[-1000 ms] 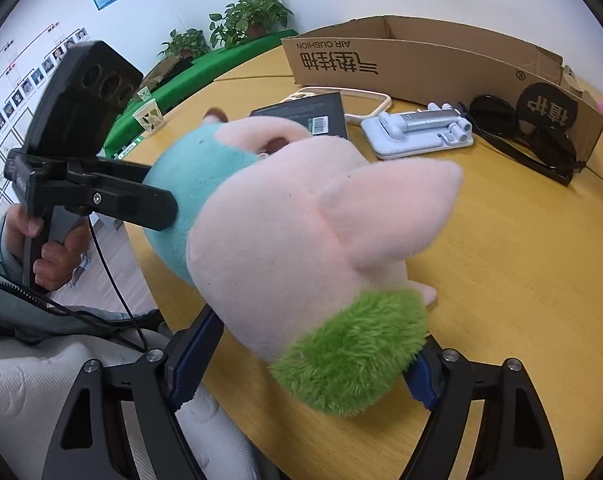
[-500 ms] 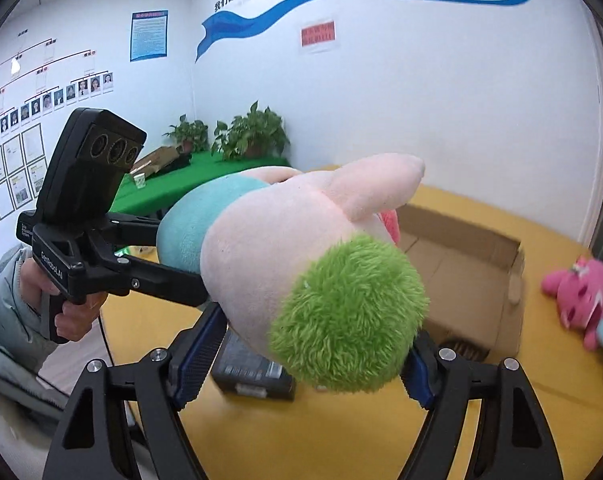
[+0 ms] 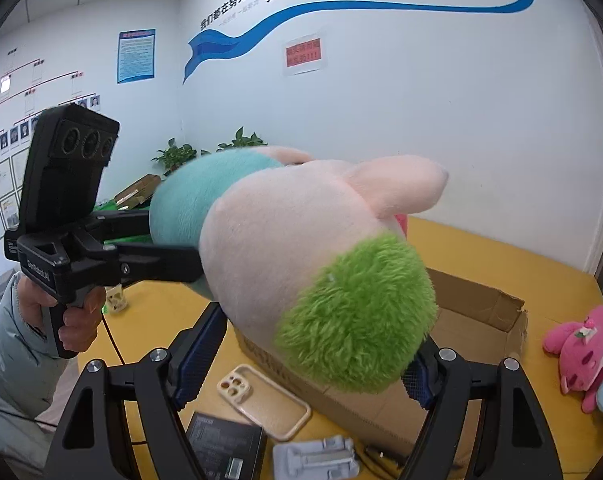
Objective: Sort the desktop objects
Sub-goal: 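Carry the pig plush with both grippers over the cardboard box, then open both grippers to drop the pig plush into the box, then close both grippers on the black UGREEN box, then carry the black box with both grippers into the cardboard box, then open both grippers to release the black box beside the plush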
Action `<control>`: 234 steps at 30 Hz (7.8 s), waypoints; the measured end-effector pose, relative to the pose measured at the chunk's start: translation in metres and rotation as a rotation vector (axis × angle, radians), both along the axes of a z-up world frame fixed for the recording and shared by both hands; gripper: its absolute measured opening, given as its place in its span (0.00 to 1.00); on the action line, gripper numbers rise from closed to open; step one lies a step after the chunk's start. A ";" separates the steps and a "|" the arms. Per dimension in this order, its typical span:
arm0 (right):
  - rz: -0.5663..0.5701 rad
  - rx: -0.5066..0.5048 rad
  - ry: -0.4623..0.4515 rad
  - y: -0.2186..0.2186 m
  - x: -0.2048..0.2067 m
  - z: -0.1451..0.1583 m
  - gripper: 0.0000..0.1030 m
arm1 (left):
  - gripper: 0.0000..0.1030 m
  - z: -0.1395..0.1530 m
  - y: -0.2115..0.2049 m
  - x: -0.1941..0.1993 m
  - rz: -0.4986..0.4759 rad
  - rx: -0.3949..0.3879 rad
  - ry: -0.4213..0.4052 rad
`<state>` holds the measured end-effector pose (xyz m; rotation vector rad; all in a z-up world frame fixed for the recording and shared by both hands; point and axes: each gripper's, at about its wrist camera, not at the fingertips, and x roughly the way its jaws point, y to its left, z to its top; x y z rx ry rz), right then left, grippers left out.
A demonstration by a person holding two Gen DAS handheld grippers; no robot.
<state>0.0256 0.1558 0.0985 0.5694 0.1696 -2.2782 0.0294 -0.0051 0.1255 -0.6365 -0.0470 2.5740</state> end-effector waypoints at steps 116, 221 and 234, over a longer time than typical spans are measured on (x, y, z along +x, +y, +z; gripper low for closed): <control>0.067 0.294 -0.475 -0.024 0.034 -0.212 0.97 | 0.99 -0.211 -0.021 0.062 0.248 0.041 -0.557; -0.033 0.429 -0.588 -0.001 -0.386 -0.216 0.68 | 0.48 -0.197 0.120 -0.370 0.146 -0.201 -0.721; -0.251 0.203 -0.361 0.026 -0.282 -0.112 0.99 | 0.65 -0.087 0.083 -0.252 0.182 -0.122 -0.342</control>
